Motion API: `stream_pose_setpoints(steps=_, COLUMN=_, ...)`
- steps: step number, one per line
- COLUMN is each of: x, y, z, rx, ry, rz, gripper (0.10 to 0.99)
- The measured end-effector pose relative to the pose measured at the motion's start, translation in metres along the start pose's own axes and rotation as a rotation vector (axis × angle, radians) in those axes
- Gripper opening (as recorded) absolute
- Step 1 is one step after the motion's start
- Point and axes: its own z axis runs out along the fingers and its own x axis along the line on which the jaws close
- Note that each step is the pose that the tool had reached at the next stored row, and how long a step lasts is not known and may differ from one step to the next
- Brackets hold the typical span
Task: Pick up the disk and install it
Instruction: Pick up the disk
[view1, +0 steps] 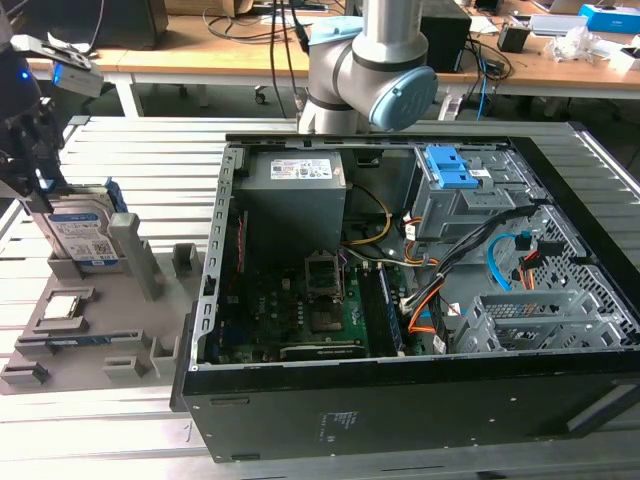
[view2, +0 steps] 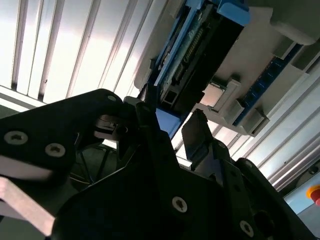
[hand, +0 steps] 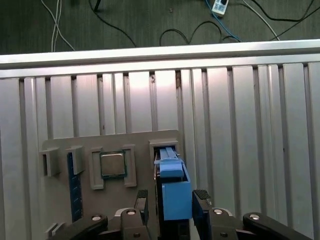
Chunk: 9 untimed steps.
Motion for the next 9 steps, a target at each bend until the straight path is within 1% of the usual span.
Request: stream_pose_setpoints(steps=9, x=-0.0021, y=-0.0013, z=0.0180, rx=0.000, ry=0.0009, rz=-0.026, gripper=0.482)
